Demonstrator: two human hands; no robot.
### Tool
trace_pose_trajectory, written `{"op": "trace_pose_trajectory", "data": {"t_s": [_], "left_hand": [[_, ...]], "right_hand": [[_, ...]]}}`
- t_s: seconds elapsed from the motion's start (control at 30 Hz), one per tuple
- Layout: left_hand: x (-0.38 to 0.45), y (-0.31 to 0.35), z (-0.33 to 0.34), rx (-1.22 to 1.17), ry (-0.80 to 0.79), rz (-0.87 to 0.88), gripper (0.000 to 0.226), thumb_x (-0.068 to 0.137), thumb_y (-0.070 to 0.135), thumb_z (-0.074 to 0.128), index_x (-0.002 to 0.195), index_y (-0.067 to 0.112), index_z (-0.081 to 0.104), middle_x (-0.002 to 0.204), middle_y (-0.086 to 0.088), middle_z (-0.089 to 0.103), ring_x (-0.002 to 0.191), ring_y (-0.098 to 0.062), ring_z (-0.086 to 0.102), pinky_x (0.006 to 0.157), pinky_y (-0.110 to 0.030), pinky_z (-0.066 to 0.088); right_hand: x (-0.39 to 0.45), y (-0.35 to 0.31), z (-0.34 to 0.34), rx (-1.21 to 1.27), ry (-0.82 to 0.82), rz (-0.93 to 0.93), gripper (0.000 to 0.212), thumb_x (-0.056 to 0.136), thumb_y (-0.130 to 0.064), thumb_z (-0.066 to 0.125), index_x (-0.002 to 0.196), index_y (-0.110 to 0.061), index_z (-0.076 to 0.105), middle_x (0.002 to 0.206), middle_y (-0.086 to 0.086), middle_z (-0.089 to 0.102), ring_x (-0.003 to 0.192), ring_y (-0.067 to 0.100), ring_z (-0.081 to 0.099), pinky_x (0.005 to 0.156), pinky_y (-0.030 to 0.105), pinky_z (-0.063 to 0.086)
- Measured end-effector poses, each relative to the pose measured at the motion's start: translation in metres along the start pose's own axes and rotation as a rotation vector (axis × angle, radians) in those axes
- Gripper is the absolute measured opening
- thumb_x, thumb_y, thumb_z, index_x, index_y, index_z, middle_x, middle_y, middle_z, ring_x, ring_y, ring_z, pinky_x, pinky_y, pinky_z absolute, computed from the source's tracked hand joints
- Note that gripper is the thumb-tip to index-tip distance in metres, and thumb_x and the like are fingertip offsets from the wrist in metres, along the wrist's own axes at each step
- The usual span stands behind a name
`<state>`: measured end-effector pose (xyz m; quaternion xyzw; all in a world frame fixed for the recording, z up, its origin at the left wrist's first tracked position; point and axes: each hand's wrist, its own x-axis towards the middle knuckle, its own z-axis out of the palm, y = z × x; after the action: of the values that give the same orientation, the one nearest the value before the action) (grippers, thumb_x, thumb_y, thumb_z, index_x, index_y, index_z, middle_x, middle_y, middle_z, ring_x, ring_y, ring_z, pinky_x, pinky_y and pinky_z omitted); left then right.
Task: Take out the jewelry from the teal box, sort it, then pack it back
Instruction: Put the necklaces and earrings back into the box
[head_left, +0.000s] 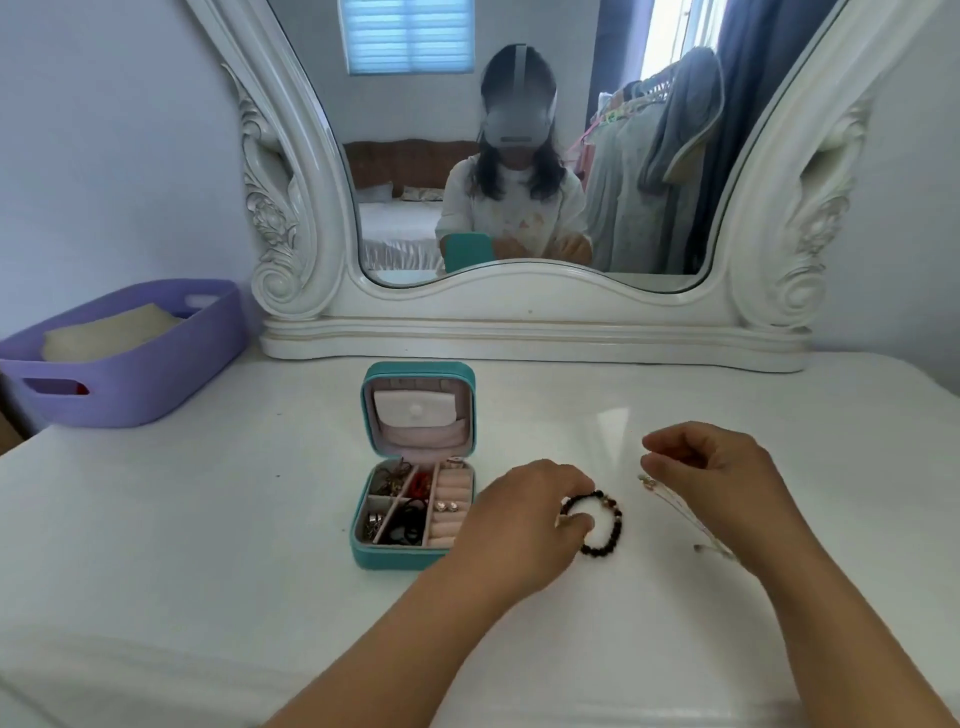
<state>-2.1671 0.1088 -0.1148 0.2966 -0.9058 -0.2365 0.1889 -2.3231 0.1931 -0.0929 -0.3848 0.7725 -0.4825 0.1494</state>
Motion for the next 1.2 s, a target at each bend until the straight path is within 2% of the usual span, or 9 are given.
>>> {"op": "trace_pose_trajectory", "data": {"t_s": [0.13,0.33,0.4,0.63,0.73,0.8,0.97,1.1,1.2], "left_hand": [[0.022,0.006,0.020,0.053,-0.064,-0.143,0.036,0.090,0.027,0.048,0.125,0.021,0.049,0.128,-0.002,0.054,0.118,-0.020,0.047,0.096,-0.031,0.041],[0.039,0.012,0.023,0.071,-0.089,-0.337,0.034,0.082,0.009,0.050,0.115,0.015,0.048,0.114,-0.006,0.056,0.099,-0.023,0.054,0.074,-0.026,0.040],[0.042,0.012,0.021,0.054,-0.110,-0.378,0.033,0.082,0.006,0.048,0.114,0.013,0.049,0.109,-0.006,0.055,0.092,-0.023,0.053,0.072,-0.026,0.041],[0.040,0.019,0.025,0.080,-0.147,-0.265,0.031,0.086,0.013,0.048,0.116,0.011,0.042,0.103,-0.006,0.058,0.093,-0.024,0.055,0.073,-0.029,0.041],[0.038,0.024,0.026,-0.070,-0.058,-0.204,0.030,0.085,0.013,0.045,0.114,0.016,0.041,0.089,0.000,0.056,0.079,-0.018,0.052,0.067,-0.029,0.042],[0.039,0.028,0.027,-0.174,-0.017,-0.193,0.028,0.084,0.012,0.046,0.111,0.019,0.041,0.083,0.001,0.056,0.073,-0.018,0.054,0.064,-0.031,0.045],[0.042,0.045,0.028,-0.407,0.065,-0.151,0.022,0.085,0.010,0.049,0.104,0.021,0.044,0.084,0.003,0.059,0.083,-0.025,0.063,0.065,-0.032,0.049],[0.050,0.065,0.030,-0.536,0.066,-0.096,0.024,0.082,0.002,0.053,0.094,0.023,0.049,0.075,0.006,0.061,0.067,-0.016,0.059,0.065,-0.032,0.049],[0.061,0.081,0.035,-0.562,0.041,-0.041,0.028,0.078,0.001,0.058,0.086,0.027,0.054,0.083,0.004,0.063,0.071,-0.014,0.061,0.060,-0.026,0.048]], "right_hand": [[0.006,0.025,-0.030,-0.211,-0.013,0.097,0.009,0.077,-0.009,0.067,0.085,-0.014,0.068,0.081,-0.004,0.063,0.074,0.010,0.057,0.065,0.027,0.043],[0.001,0.034,-0.044,-0.360,-0.233,0.231,0.021,0.065,-0.022,0.075,0.078,-0.008,0.066,0.080,0.004,0.069,0.068,0.014,0.056,0.061,0.028,0.041],[0.000,0.036,-0.043,-0.414,-0.264,0.238,0.014,0.066,-0.021,0.073,0.074,-0.013,0.066,0.080,0.002,0.069,0.071,0.015,0.059,0.063,0.028,0.044],[0.000,0.040,-0.034,-0.653,-0.294,0.125,0.009,0.068,-0.023,0.057,0.063,-0.017,0.054,0.068,-0.001,0.062,0.061,0.017,0.050,0.055,0.026,0.037],[-0.002,0.046,-0.038,-0.425,-0.297,0.084,0.012,0.071,-0.022,0.055,0.062,-0.017,0.049,0.067,0.001,0.052,0.059,0.014,0.042,0.056,0.028,0.033],[-0.003,0.045,-0.044,-0.162,-0.236,0.085,0.014,0.075,-0.018,0.054,0.062,-0.012,0.052,0.067,0.002,0.058,0.057,0.013,0.047,0.054,0.026,0.036],[0.002,0.038,-0.053,0.296,-0.118,0.099,0.013,0.081,-0.001,0.052,0.069,-0.002,0.057,0.065,0.009,0.064,0.054,0.015,0.059,0.058,0.029,0.048],[0.005,0.038,-0.068,0.451,-0.053,0.061,0.013,0.079,0.006,0.055,0.072,-0.006,0.057,0.059,0.008,0.062,0.051,0.017,0.054,0.055,0.029,0.045],[0.007,0.040,-0.085,0.522,0.003,0.029,0.016,0.080,0.006,0.055,0.081,-0.009,0.060,0.059,0.004,0.063,0.053,0.016,0.053,0.058,0.028,0.044]]}}
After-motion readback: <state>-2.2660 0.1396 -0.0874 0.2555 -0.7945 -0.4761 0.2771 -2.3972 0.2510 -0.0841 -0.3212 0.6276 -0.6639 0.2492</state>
